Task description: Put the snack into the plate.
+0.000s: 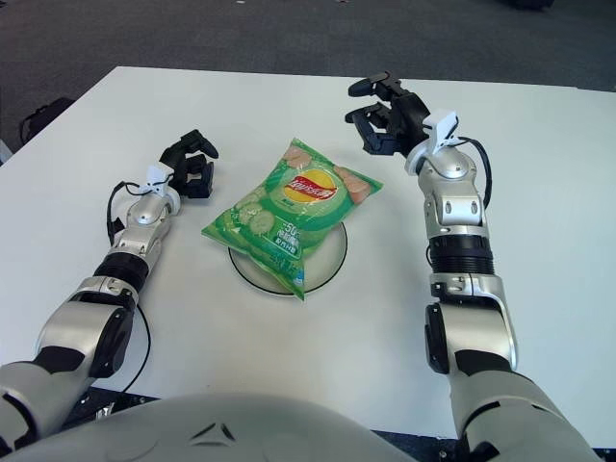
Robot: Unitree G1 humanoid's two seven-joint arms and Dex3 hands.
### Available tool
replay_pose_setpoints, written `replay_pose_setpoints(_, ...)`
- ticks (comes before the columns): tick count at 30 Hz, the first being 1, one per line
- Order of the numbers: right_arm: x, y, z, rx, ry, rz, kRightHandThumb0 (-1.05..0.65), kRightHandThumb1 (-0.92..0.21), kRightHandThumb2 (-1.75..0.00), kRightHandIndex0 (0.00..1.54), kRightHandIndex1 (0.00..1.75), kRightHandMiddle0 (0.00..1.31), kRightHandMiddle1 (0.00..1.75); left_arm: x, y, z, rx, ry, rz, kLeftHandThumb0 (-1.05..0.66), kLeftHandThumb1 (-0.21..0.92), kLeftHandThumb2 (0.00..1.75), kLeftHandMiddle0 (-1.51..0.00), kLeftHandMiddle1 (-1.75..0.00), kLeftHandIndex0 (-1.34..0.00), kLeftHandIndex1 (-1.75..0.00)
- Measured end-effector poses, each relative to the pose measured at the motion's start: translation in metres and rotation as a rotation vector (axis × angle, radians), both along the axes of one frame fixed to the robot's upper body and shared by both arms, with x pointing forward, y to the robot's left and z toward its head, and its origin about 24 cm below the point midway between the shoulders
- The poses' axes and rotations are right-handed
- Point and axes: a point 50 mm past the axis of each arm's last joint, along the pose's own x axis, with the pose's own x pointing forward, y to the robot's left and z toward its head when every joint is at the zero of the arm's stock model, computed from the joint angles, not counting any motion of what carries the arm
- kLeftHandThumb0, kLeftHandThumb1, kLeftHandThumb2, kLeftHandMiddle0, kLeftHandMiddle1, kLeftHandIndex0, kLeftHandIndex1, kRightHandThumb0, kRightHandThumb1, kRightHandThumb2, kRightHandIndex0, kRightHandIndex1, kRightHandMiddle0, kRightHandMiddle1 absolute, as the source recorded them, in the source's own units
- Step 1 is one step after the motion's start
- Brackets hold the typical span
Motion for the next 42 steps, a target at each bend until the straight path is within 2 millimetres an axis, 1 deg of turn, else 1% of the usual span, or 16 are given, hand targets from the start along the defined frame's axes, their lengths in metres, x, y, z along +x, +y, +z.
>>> replay_pose_setpoints(3,0.000,-0.001,-0.004,0.029,-0.004,-0.064,-0.35,-0.84,-0.63,0.31,1.38,0.23,1.74,0.000,0.001,0.000,-0.004,0.000,0.001,-0.45,0.42,1.19,-0.97,-1.75,-0.53,-1.75)
replay_pose_setpoints(5,0.000,-0.002,-0.005,0.048,-0.007,-0.097,-0.18,-0.81,-0.63,0.35,1.41,0.23,1.75,0.000,0.001,0.000,-0.008,-0.001,0.002,-0.44,0.43,1.17,-0.97,-1.75,-0.52,-1.75)
replay_pose_setpoints(7,-0.001,-0.002,-0.007,0.066,-0.013,-0.128,-0.10,-0.78,-0.66,0.37,1.44,0.24,1.75,0.000,0.001,0.000,-0.010,-0.002,0.002,-0.44,0.43,1.17,-0.96,-1.75,-0.52,-1.75)
replay_pose_setpoints(10,-0.002,-0.005,-0.011,0.090,-0.022,-0.170,-0.04,-0.74,-0.72,0.38,1.48,0.25,1.75,0.000,0.000,0.001,-0.011,-0.003,0.002,-0.44,0.44,1.16,-0.96,-1.75,-0.51,-1.75)
replay_pose_setpoints(11,-0.003,-0.006,-0.013,0.096,-0.022,-0.183,-0.02,-0.71,-0.77,0.39,1.50,0.26,1.75,0.000,0.000,0.001,-0.012,-0.004,0.002,-0.44,0.44,1.15,-0.95,-1.75,-0.51,-1.75)
replay_pose_setpoints(17,-0.010,-0.019,-0.027,0.118,-0.035,-0.275,-0.01,-0.59,-0.95,0.42,1.58,0.31,1.75,0.000,0.000,0.001,-0.019,-0.003,0.004,-0.43,0.46,1.14,-0.95,-1.75,-0.50,-1.75)
replay_pose_setpoints(22,-0.017,-0.031,-0.043,0.129,-0.022,-0.330,-0.01,-0.54,-1.01,0.43,1.60,0.33,1.75,-0.001,0.001,0.000,-0.027,-0.001,0.008,-0.43,0.46,1.13,-0.95,-1.75,-0.49,-1.75)
replay_pose_setpoints(26,-0.020,-0.040,-0.055,0.140,0.000,-0.359,-0.01,-0.53,-1.02,0.44,1.59,0.35,1.75,-0.001,0.002,0.000,-0.030,0.000,0.009,-0.43,0.47,1.13,-0.95,-1.75,-0.49,-1.75)
replay_pose_setpoints(30,-0.021,-0.046,-0.063,0.148,0.013,-0.382,-0.01,-0.51,-1.03,0.46,1.57,0.37,1.75,-0.001,0.001,0.000,-0.031,-0.008,0.009,-0.43,0.46,1.14,-0.96,-1.75,-0.50,-1.75)
replay_pose_setpoints(42,-0.026,-0.050,-0.079,0.168,0.055,-0.402,-0.01,-0.49,-1.05,0.50,1.53,0.40,1.75,-0.001,0.003,0.001,-0.062,-0.013,0.025,-0.44,0.42,1.18,-0.99,-1.75,-0.52,-1.75)
